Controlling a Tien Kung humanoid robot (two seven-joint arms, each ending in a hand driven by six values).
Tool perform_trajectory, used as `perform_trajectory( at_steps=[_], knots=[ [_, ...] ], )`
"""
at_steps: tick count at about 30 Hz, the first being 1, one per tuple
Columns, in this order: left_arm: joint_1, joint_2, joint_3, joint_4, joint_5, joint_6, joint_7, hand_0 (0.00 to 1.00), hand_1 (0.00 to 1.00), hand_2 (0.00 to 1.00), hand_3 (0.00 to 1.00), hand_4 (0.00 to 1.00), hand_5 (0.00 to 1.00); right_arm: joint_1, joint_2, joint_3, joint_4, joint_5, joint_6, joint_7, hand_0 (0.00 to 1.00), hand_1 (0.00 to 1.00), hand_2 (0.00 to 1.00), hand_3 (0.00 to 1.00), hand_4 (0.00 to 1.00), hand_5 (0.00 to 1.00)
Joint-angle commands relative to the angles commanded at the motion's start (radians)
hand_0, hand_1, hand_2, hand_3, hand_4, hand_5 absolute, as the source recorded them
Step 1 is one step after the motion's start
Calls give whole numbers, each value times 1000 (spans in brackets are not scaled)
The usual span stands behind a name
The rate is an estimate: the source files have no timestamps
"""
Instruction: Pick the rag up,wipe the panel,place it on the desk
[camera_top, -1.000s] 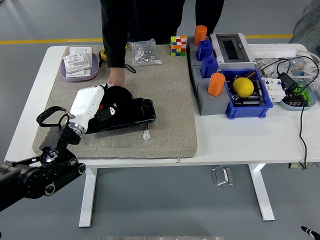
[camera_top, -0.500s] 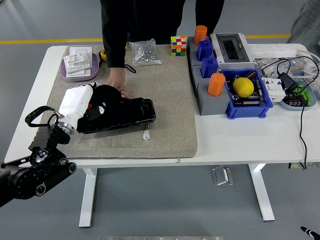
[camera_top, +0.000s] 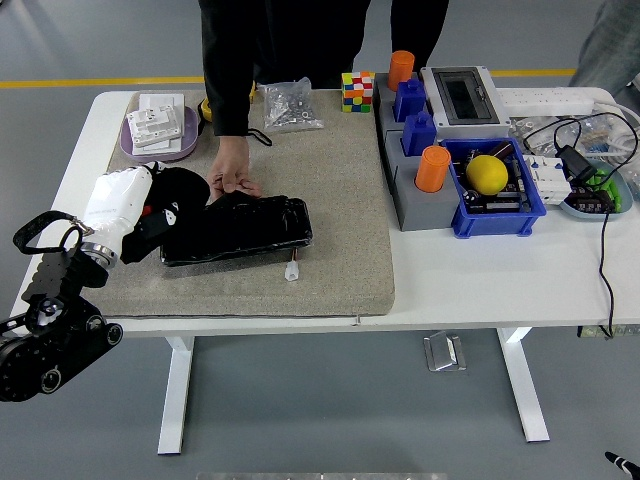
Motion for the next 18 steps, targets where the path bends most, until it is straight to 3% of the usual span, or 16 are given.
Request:
perform_trajectory(
  at_steps=[10,18],
  knots=[
    [21,24,14,-52,11,-1,5,186,61,652,710,442,2,0,-1,14,-5,-3,1,0,771,621,711,640,998,572],
    [21,15,25,-117,33,-4,30,187,61,652,710,443,2,1,1,14,-6,-2,1,2,772,622,711,639,998,572]
  ],
)
